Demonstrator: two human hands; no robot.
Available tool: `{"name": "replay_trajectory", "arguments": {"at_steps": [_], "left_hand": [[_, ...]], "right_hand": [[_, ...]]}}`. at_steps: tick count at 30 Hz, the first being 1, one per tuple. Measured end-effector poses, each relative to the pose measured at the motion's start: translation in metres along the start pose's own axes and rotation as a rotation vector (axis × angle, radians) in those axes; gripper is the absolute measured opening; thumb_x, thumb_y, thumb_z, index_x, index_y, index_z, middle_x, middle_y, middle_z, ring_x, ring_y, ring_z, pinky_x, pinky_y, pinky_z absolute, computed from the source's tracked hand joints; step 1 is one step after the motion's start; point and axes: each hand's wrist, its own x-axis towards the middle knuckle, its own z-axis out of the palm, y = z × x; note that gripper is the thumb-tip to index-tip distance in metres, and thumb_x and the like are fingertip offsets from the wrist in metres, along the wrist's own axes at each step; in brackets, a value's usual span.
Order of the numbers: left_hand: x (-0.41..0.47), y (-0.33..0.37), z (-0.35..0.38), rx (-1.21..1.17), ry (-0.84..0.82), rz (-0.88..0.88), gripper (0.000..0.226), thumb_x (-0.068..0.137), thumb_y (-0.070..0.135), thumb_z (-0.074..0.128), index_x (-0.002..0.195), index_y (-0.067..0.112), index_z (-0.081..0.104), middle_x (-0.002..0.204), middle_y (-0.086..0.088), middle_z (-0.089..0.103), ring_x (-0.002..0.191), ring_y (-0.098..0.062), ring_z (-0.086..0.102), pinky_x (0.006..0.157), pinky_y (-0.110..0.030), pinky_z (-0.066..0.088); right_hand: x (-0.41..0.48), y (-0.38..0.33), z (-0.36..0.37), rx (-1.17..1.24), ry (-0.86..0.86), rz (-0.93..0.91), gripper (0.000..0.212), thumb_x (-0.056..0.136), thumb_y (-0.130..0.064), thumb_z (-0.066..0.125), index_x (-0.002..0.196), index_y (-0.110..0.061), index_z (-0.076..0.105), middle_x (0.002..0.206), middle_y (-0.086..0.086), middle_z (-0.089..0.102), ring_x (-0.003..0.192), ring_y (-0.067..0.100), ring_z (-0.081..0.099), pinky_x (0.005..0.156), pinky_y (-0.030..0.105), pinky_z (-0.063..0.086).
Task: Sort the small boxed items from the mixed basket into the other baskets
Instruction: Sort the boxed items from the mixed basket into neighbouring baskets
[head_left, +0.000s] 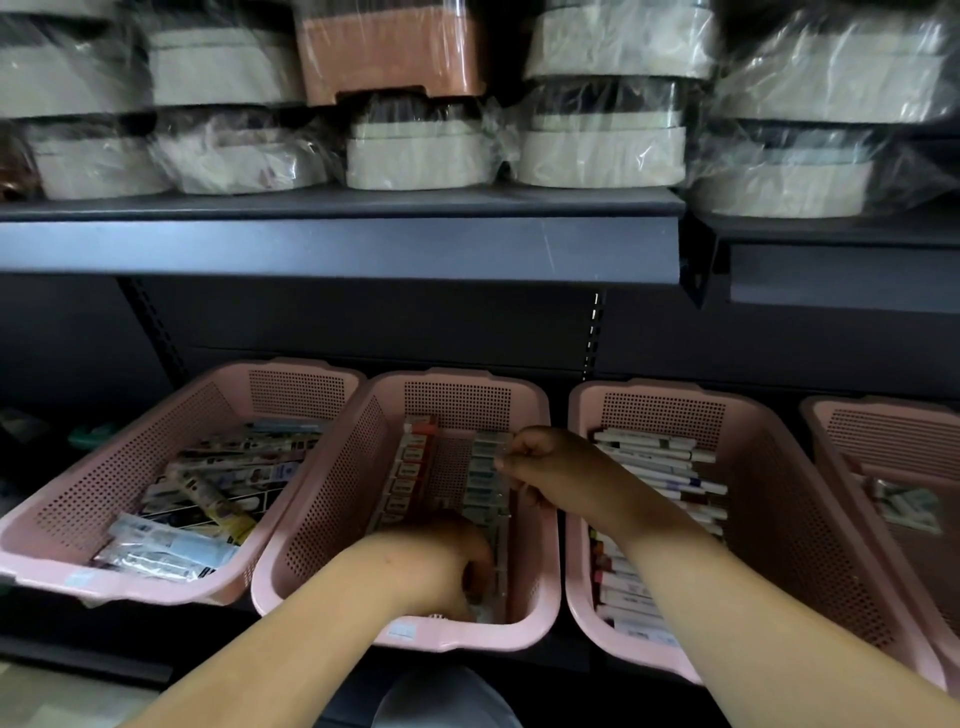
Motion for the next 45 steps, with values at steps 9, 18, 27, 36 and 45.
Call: {"name": "replay_trajectory", "arguments": {"at_steps": [9, 18, 27, 36, 45], "left_hand": [[-0.006, -0.001, -0.02, -0.139, 0.173, -0.069, 0.014, 0.088, 0.04, 0.077, 0.09, 0.027, 0.071, 0.084, 0.013, 0.064, 0.082, -0.008, 0.06, 0.067, -0.025, 0.043], [0.015, 0.065, -0.066, -0.122, 0.466, 0.085, 0.014, 0.094, 0.042, 0.07, 0.09, 0.03, 0.073, 0.091, 0.013, 0.069, 0.086, -0.007, 0.065, 0.079, -0.03, 0.055], [0.109, 0.214, -0.073, -0.158, 0.472, 0.418, 0.01, 0.092, 0.038, 0.074, 0.091, 0.029, 0.073, 0.092, 0.011, 0.07, 0.087, -0.009, 0.064, 0.08, -0.035, 0.057], [0.205, 0.334, -0.046, -0.1, 0.387, 0.555, 0.016, 0.09, 0.031, 0.076, 0.106, 0.029, 0.077, 0.107, 0.009, 0.069, 0.089, -0.007, 0.06, 0.077, -0.022, 0.046], [0.273, 0.369, -0.034, 0.19, 0.369, 0.364, 0.046, 0.09, 0.03, 0.067, 0.136, 0.034, 0.063, 0.12, -0.001, 0.068, 0.104, -0.024, 0.065, 0.088, -0.031, 0.054]], "right_hand": [[-0.007, -0.003, -0.01, 0.028, 0.022, -0.057, 0.016, 0.094, -0.029, 0.066, 0.097, -0.013, 0.069, 0.089, 0.015, 0.072, 0.07, 0.017, 0.063, 0.06, 0.027, 0.049], [-0.025, 0.019, -0.092, -0.059, 0.17, -0.071, 0.012, 0.091, -0.018, 0.066, 0.084, -0.027, 0.068, 0.071, -0.003, 0.068, 0.065, 0.013, 0.064, 0.064, 0.033, 0.052], [-0.106, 0.113, -0.212, -0.053, 0.426, 0.096, 0.004, 0.083, -0.016, 0.068, 0.082, -0.018, 0.072, 0.065, 0.004, 0.067, 0.06, 0.017, 0.059, 0.058, 0.031, 0.045], [-0.181, 0.188, -0.3, -0.393, 0.498, 0.345, 0.009, 0.088, -0.029, 0.073, 0.094, -0.025, 0.067, 0.087, -0.008, 0.068, 0.076, 0.004, 0.062, 0.072, 0.019, 0.05], [-0.137, 0.23, -0.307, -0.67, 0.312, 0.444, 0.07, 0.101, -0.033, 0.053, 0.159, -0.032, 0.014, 0.158, 0.007, 0.034, 0.142, 0.024, 0.037, 0.118, 0.045, 0.029]]}}
